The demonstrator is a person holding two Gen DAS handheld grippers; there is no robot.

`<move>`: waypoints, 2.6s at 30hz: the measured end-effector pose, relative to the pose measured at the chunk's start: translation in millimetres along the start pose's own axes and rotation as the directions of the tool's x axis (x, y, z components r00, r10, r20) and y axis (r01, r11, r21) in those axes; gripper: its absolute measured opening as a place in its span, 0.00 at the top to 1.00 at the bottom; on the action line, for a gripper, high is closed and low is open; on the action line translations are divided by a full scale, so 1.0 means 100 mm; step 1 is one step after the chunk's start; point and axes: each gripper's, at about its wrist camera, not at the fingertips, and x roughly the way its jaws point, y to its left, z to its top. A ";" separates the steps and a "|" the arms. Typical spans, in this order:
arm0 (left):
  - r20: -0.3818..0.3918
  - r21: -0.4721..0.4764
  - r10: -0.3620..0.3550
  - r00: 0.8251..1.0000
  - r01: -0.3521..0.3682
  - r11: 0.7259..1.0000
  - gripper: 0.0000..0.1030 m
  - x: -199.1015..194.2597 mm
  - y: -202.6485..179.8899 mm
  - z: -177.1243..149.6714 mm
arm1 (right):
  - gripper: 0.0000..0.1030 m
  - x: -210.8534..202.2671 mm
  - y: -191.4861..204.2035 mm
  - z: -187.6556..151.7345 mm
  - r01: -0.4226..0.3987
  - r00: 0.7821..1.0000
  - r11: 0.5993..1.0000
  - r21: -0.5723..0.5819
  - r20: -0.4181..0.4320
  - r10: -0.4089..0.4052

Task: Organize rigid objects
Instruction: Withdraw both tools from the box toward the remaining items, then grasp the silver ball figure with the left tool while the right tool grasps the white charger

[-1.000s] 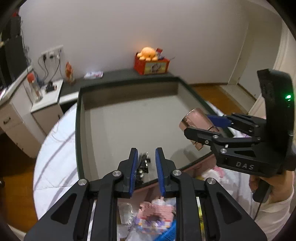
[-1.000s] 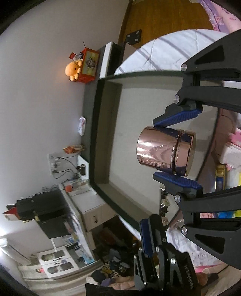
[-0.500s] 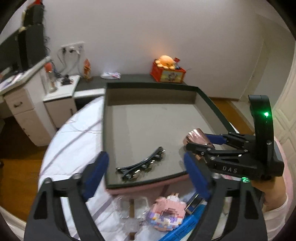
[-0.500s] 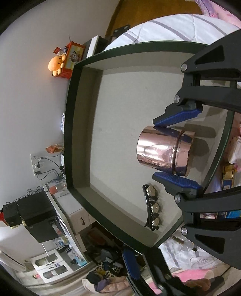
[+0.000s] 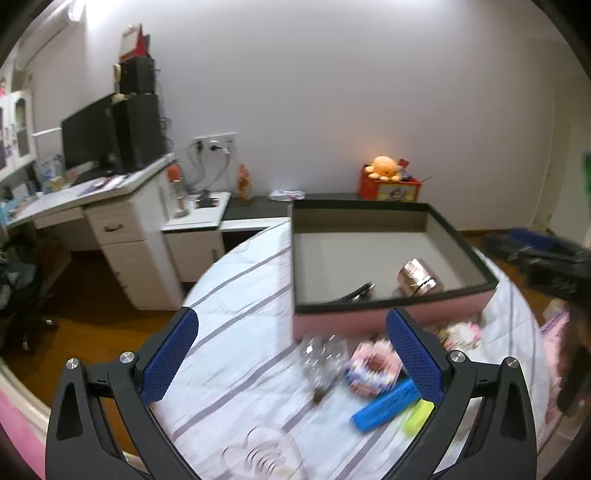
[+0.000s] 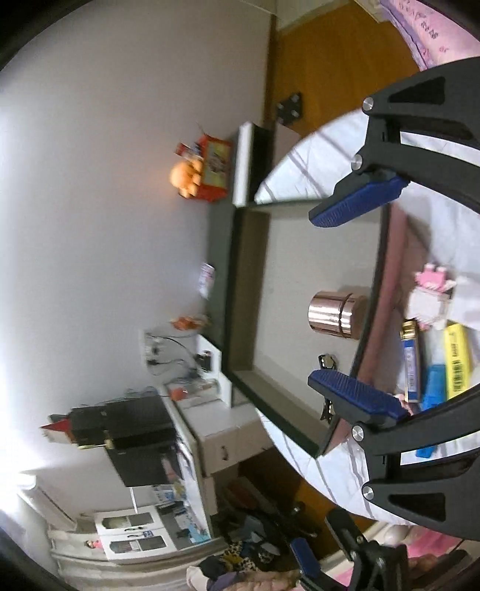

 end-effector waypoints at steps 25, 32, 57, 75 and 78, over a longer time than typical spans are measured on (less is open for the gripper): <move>-0.040 0.157 -0.071 0.997 0.077 0.985 0.00 -0.50 -0.66 -0.56 | 0.20 -0.81 -0.01 -0.77 0.066 0.998 0.996 0.052 0.008 -0.066; -0.127 0.170 -0.142 0.982 0.162 0.972 0.00 -0.27 -1.12 -0.73 | 0.20 -0.72 -0.29 -0.94 0.099 0.994 0.990 0.099 -0.044 -0.095; -0.251 0.253 -0.169 0.953 0.233 0.939 0.17 0.26 -1.87 -0.94 | 0.20 -0.40 -0.83 -1.25 0.046 0.992 0.981 0.190 -0.127 -0.022; -0.267 0.201 -0.249 0.931 0.307 0.930 0.31 -0.02 -1.39 -0.88 | 0.20 -0.21 -0.46 -1.21 -0.010 0.984 0.991 0.135 -0.173 0.033; -0.269 0.188 -0.238 0.933 0.293 0.937 0.31 -0.03 -1.25 -0.92 | 0.20 -0.16 -0.31 -1.19 -0.022 0.982 0.994 0.110 -0.184 0.042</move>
